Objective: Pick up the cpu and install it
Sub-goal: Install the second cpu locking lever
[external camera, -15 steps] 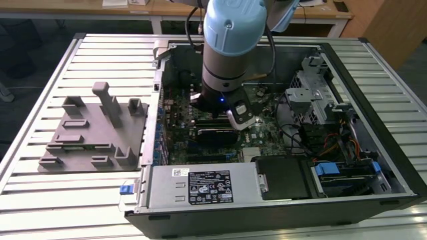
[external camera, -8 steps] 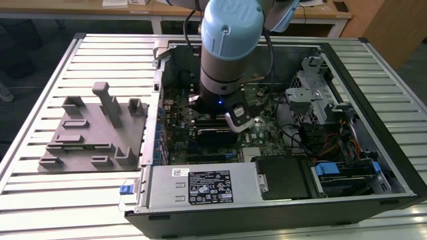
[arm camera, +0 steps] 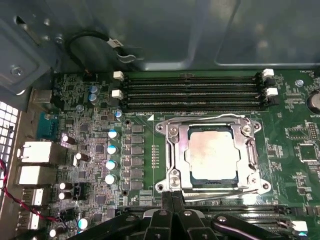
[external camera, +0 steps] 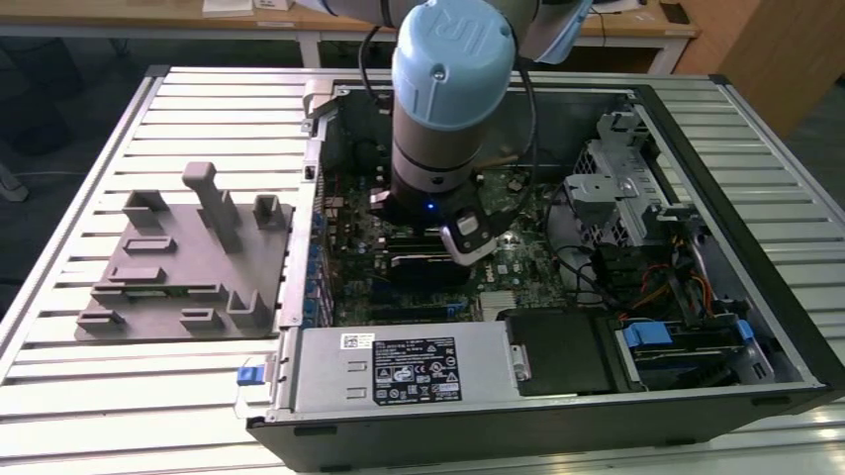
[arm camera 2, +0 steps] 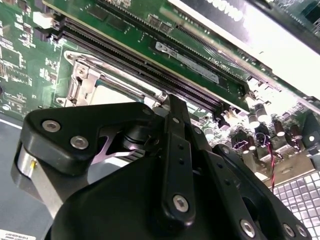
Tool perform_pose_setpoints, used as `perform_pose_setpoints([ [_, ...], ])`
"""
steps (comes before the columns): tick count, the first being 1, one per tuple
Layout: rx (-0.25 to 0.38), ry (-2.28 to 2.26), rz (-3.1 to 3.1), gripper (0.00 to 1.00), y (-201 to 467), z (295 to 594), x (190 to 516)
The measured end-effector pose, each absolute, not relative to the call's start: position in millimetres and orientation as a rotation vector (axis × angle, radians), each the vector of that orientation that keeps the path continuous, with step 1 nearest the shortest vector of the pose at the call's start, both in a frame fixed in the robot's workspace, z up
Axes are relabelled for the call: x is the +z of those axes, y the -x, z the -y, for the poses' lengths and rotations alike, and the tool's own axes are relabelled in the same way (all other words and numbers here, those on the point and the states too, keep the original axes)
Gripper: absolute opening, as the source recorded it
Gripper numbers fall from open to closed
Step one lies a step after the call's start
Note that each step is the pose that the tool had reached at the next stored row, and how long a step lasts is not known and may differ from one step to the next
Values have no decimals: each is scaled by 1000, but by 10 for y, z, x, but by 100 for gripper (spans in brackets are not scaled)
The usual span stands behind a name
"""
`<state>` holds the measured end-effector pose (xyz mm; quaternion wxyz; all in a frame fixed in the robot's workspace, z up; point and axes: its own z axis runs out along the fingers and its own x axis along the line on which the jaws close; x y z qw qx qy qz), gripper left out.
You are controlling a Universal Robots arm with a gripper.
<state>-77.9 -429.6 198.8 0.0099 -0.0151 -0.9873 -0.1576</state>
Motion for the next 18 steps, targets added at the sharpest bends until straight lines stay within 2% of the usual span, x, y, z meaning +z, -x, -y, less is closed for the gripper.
perform_pose_setpoints([
  [18,-536,46,3075,11,810,4296,1908],
])
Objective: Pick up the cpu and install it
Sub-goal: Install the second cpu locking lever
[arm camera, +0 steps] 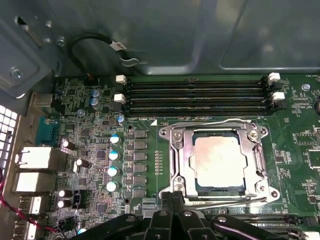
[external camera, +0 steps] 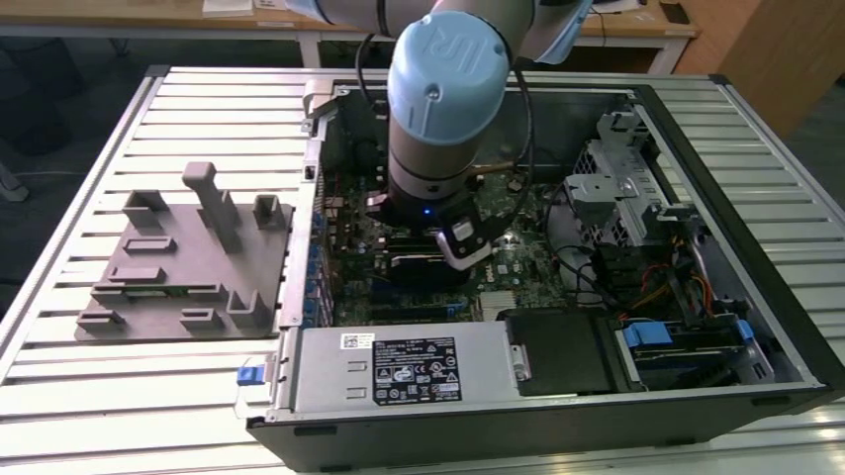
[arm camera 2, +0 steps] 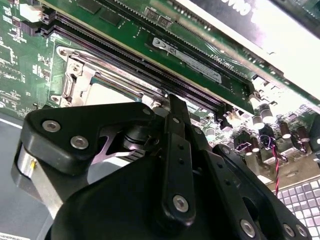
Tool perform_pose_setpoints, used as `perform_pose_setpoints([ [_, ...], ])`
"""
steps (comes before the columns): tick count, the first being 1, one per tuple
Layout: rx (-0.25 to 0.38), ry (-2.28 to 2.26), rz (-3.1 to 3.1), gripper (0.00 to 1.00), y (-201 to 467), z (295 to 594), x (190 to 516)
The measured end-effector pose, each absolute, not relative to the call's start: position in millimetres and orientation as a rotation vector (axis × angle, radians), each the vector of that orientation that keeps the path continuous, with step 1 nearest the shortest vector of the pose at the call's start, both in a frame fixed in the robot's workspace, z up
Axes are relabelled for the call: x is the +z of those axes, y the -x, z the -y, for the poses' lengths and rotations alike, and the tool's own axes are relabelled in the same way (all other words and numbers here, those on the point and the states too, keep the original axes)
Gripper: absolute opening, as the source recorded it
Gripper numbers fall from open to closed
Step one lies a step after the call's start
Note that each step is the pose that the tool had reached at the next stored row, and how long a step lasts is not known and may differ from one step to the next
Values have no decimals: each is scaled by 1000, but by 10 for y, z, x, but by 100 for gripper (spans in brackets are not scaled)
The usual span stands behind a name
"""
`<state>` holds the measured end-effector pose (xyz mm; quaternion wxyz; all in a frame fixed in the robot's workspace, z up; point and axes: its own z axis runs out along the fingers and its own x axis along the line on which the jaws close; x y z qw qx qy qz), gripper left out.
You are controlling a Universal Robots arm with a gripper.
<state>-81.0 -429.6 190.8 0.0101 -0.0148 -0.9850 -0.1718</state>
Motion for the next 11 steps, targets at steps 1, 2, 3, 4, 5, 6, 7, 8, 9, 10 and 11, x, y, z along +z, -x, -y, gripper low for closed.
perform_pose_setpoints([
  [1,-538,46,3074,11,812,4297,1906],
  [2,-540,46,3074,11,816,4297,1903],
  [3,-542,46,3073,11,819,4297,1900],
  [4,-545,46,3073,11,822,4296,1897],
  [5,-546,46,3073,11,826,4296,1894],
  [6,-547,46,3073,11,829,4296,1891],
  [7,-548,46,3073,11,833,4296,1886],
  [8,-548,46,3073,11,836,4296,1879],
  [9,-548,46,3073,11,840,4296,1869],
  [10,-548,46,3073,11,845,4296,1862],
  [11,-548,46,3073,11,850,4296,1857],
])
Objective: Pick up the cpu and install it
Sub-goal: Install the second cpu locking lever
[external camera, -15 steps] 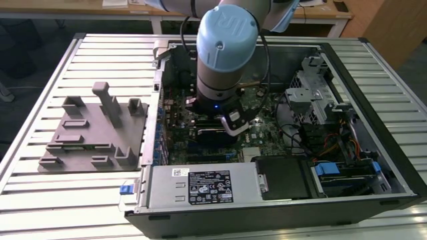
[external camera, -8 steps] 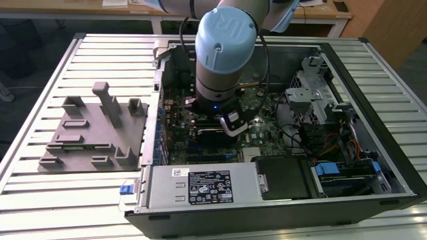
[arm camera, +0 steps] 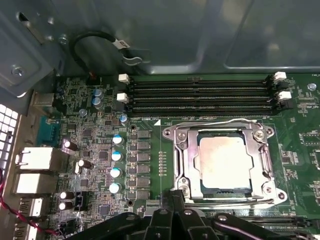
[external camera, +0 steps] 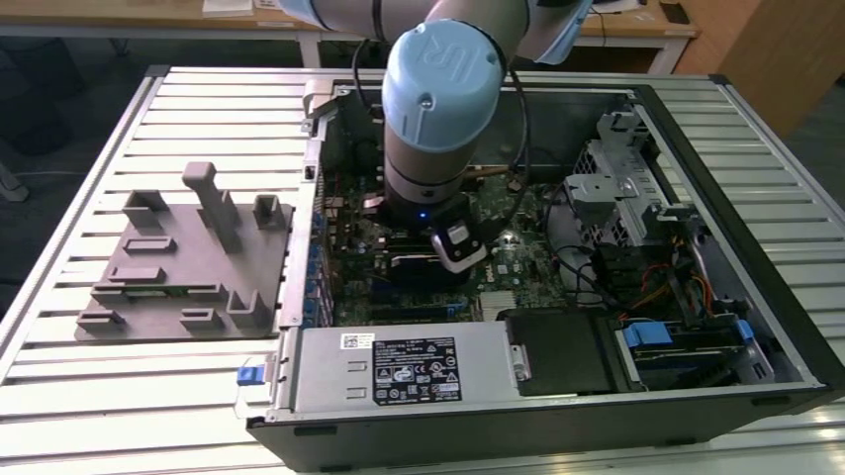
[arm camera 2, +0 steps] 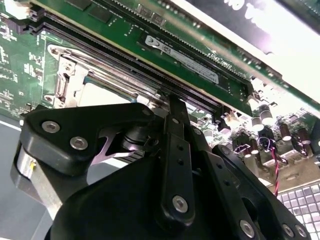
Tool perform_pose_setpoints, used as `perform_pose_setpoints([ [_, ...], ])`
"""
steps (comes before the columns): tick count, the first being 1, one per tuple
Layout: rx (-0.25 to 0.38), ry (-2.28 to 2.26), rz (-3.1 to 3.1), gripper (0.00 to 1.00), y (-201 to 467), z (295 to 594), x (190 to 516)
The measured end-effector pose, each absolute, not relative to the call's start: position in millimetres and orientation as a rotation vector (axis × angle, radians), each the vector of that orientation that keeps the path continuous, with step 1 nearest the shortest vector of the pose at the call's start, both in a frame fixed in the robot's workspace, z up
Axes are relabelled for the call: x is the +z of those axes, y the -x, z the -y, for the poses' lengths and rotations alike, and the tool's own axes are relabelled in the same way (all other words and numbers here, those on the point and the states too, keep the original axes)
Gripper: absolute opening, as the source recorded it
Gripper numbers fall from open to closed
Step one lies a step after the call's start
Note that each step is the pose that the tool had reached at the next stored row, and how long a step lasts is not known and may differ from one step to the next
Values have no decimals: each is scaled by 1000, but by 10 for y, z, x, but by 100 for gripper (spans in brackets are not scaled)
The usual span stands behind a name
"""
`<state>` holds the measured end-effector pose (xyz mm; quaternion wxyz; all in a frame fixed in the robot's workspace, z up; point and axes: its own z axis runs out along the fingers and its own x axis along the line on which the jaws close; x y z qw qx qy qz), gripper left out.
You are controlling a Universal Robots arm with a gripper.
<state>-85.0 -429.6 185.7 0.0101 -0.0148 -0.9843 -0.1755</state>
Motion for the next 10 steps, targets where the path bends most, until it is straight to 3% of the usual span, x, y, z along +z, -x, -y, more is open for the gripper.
perform_pose_setpoints([
  [10,-548,45,3075,11,858,4296,1978],
])
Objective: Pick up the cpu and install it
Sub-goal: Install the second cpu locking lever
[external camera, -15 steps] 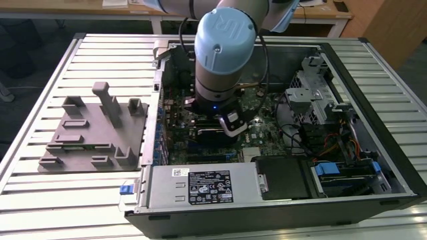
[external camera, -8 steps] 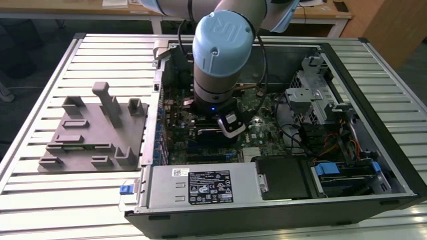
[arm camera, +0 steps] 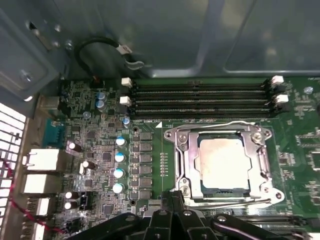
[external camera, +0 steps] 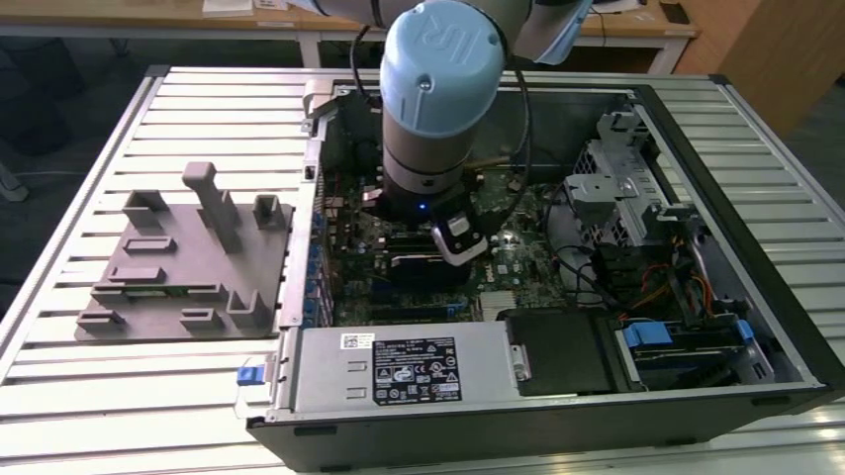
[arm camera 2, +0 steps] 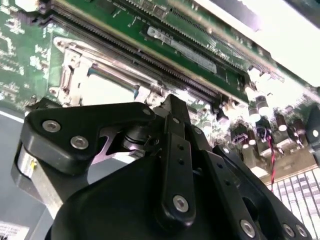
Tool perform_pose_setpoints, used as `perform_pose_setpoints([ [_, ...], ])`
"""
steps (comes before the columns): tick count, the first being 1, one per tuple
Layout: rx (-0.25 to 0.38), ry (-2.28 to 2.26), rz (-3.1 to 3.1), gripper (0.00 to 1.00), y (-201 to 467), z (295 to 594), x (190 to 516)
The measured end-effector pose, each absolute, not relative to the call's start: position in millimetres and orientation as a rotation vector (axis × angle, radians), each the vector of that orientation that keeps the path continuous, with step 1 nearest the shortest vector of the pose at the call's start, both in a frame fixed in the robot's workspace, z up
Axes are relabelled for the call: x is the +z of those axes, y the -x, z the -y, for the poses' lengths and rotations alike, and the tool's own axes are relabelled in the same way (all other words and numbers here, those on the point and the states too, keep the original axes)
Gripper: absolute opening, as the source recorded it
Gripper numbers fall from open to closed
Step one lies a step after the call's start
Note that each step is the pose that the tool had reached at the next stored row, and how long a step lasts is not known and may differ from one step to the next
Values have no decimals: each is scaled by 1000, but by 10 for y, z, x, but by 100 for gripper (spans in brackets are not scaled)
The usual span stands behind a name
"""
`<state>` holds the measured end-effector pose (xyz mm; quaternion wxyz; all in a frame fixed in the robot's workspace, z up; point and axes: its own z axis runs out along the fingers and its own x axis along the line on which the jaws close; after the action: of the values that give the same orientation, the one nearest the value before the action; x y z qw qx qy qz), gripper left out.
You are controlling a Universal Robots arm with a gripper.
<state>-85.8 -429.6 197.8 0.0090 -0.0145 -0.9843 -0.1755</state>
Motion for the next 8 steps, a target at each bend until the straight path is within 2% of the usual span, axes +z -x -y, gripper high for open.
perform_pose_setpoints([
  [8,-545,43,3086,11,858,4296,2193],
])
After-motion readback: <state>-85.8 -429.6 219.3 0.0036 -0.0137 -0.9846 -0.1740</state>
